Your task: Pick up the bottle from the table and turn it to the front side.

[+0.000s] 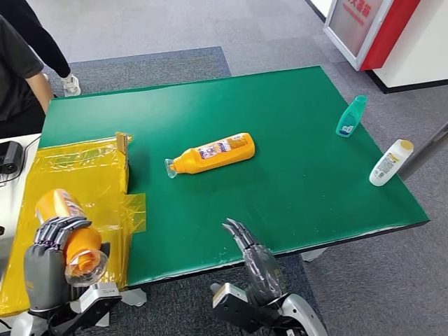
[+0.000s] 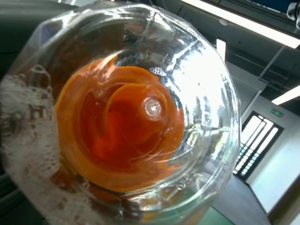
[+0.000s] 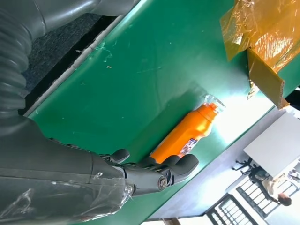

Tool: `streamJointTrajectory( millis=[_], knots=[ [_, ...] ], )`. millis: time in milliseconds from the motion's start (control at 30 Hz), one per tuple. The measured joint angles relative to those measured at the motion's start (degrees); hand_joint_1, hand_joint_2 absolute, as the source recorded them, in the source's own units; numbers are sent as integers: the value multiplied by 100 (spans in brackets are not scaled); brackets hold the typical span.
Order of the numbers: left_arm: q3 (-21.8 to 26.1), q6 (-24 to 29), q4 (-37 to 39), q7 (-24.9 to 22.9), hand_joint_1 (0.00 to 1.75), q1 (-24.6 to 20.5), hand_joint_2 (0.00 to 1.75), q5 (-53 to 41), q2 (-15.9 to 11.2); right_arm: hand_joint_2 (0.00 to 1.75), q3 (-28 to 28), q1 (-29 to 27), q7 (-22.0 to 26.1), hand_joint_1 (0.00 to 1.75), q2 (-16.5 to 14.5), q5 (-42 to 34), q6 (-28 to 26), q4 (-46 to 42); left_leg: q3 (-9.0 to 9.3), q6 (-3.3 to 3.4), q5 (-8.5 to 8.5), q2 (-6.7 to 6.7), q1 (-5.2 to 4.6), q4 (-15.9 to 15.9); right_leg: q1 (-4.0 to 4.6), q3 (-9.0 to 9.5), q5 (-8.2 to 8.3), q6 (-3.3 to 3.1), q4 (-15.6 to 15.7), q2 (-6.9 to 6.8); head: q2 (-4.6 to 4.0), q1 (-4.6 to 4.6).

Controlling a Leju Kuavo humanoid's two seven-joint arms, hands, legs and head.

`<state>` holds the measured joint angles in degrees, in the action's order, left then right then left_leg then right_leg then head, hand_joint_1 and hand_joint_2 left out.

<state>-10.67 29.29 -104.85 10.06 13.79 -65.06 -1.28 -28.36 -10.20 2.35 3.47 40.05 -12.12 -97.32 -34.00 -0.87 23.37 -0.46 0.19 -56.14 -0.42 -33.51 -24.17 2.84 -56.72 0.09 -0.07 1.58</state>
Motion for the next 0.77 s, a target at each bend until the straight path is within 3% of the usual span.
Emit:
streamJointTrajectory(
  millis=[233,767],
  knots=[
    [3,-639,77,-586,175,-154,175,-431,-151,175,5,-72,42,0,5,-121,9,-5,0,0,0,0,0,0,0,0,0,-1,0,0,0,0],
    [84,-1183,758,-920,175,-555,175,-334,-228,175,-38,-180,107,0,26,-344,62,24,0,-1,0,0,0,0,0,0,0,-1,0,0,0,0]
  ],
)
